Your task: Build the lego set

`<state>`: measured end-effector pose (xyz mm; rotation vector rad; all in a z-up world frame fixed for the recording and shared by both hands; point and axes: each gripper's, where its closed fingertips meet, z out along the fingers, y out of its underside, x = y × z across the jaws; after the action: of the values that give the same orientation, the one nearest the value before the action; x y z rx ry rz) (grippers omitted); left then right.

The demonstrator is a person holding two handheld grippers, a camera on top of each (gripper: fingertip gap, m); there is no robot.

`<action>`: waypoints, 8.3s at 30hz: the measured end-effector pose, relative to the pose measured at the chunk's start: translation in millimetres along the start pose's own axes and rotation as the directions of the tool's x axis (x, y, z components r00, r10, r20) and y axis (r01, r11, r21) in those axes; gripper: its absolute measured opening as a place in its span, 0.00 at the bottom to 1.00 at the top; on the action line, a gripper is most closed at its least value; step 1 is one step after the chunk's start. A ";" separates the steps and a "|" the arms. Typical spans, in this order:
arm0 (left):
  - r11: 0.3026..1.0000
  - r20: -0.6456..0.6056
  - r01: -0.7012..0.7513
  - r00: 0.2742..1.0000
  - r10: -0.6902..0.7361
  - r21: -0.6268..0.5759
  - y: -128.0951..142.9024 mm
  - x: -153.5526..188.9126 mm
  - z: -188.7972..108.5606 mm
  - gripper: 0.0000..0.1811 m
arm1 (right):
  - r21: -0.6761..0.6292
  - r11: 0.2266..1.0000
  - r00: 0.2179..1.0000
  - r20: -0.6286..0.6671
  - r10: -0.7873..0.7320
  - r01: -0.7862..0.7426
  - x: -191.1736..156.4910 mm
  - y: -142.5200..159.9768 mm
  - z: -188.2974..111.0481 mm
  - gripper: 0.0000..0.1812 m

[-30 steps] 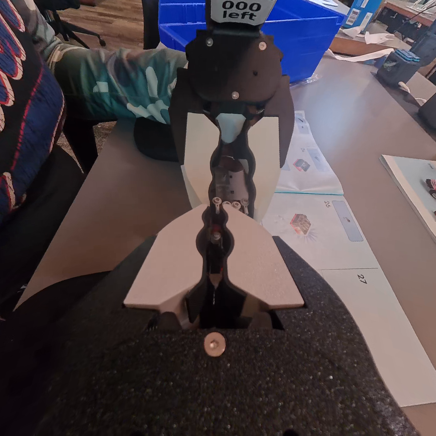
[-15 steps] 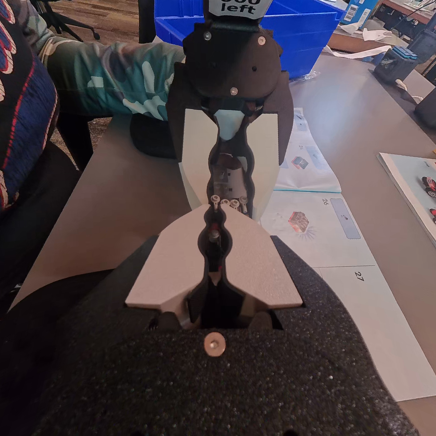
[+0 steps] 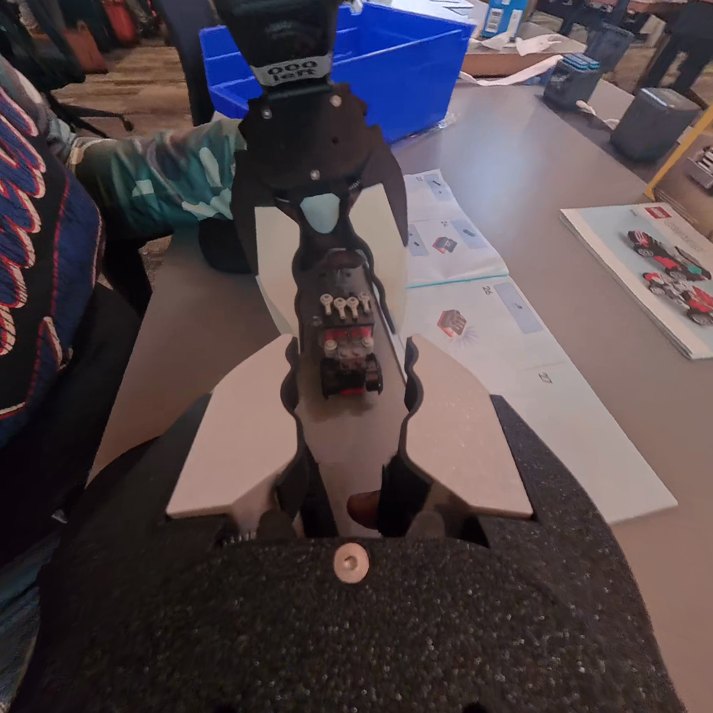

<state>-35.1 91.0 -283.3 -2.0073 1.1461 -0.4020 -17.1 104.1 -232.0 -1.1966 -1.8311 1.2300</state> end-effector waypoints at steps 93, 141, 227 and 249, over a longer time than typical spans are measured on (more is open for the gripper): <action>0.999 0.577 0.047 0.816 -0.038 -0.001 7.8 -94.8 -54.0 0.08 | -0.123 0.944 0.944 -0.166 0.285 -0.306 88.1 11.3 27.8 0.44; 0.888 0.788 0.212 0.408 -0.461 0.409 40.7 -101.1 -159.9 0.13 | -0.193 0.971 0.985 0.075 0.157 -0.140 123.9 -35.3 137.2 0.05; 0.834 0.321 0.470 0.773 -0.547 0.291 62.8 -34.2 -103.3 0.15 | -0.297 0.946 0.983 -0.160 0.085 -0.130 115.6 59.3 39.3 0.22; 0.940 0.426 0.335 0.843 -0.329 0.063 72.8 -20.5 -82.5 0.12 | -0.018 1.000 0.935 -0.355 0.015 -0.023 149.4 21.0 15.8 0.28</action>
<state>-138.5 48.0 -282.5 -2.1693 0.5260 -0.1030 -82.6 238.8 -256.1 -1.3524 -1.5705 0.9317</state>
